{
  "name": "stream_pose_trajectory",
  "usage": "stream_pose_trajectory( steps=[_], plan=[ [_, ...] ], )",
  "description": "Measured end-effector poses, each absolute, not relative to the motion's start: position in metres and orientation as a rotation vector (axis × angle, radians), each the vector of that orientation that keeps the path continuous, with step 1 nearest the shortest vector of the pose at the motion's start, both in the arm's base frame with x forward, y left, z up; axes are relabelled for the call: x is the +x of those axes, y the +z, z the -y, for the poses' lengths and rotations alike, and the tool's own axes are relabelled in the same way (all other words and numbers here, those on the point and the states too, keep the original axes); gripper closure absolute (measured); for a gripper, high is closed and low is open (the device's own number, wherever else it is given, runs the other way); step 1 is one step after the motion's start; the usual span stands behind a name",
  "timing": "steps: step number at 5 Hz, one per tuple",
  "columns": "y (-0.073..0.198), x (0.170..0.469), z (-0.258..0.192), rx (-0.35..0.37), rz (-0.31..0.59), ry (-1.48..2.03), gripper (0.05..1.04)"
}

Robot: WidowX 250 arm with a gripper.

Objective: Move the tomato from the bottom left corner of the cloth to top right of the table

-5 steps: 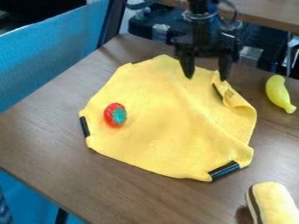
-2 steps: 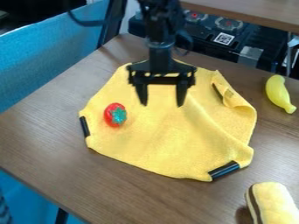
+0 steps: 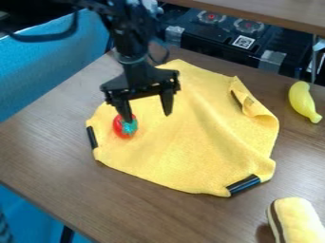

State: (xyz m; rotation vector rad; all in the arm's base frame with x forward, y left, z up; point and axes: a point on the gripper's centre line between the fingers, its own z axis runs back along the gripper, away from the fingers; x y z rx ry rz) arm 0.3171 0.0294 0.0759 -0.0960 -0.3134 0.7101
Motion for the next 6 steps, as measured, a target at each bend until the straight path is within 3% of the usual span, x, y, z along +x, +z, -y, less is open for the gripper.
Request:
stream_pose_trajectory(
  steps=[1, 3, 5, 6],
  plan=[
    [0.088, 0.307, -0.045, -0.149, 0.366, 0.778, 0.083],
    [0.078, 0.309, -0.057, -0.137, 0.389, 0.976, 0.083],
    [0.059, 0.308, -0.059, -0.192, 0.288, 1.106, 0.083],
    [0.052, 0.312, -0.062, -0.182, 0.274, 1.135, 0.083]
  ],
)
